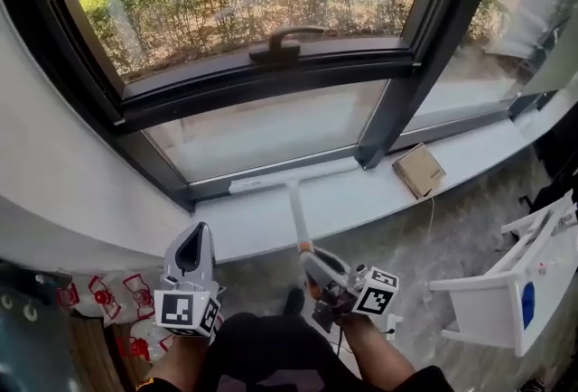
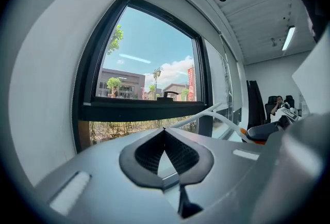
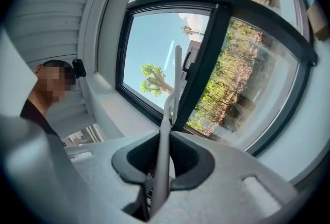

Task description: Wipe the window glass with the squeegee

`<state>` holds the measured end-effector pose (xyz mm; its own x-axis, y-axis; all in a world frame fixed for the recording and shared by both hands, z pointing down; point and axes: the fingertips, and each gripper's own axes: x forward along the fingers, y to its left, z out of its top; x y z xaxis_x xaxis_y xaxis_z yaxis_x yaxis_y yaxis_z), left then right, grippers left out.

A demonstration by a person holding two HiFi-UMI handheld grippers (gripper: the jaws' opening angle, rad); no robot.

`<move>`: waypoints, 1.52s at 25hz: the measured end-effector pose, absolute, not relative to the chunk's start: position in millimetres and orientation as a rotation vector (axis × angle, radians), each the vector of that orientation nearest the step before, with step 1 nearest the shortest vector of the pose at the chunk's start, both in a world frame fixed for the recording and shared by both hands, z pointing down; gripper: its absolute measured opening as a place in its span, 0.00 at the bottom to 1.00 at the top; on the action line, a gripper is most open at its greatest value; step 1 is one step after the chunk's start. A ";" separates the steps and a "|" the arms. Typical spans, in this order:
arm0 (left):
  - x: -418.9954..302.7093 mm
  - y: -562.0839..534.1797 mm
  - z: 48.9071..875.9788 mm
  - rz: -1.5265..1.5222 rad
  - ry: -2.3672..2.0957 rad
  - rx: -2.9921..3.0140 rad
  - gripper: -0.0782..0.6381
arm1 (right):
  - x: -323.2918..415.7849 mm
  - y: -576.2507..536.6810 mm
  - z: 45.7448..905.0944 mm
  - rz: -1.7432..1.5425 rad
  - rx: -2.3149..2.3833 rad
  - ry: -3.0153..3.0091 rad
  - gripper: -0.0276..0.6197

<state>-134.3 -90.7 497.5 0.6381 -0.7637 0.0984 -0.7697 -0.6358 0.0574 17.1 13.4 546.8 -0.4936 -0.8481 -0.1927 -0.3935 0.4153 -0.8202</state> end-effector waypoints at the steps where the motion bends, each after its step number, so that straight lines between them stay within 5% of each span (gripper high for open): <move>1: -133.2 -96.2 490.5 0.094 -1.323 2.761 0.12 | 18.9 5.9 539.8 -0.956 -1.020 2.079 0.12; 17: -161.8 -194.7 406.2 -0.026 -1.578 2.823 0.12 | 3.4 -104.2 419.4 -0.709 -0.784 2.187 0.12; 30: -203.9 -275.5 197.9 -0.437 -1.696 3.053 0.12 | -92.6 -245.8 127.4 -0.138 -0.410 2.330 0.12; 38: -209.0 -289.2 119.9 -0.512 -1.880 3.131 0.12 | -115.4 -317.3 5.4 -0.058 -0.293 2.289 0.12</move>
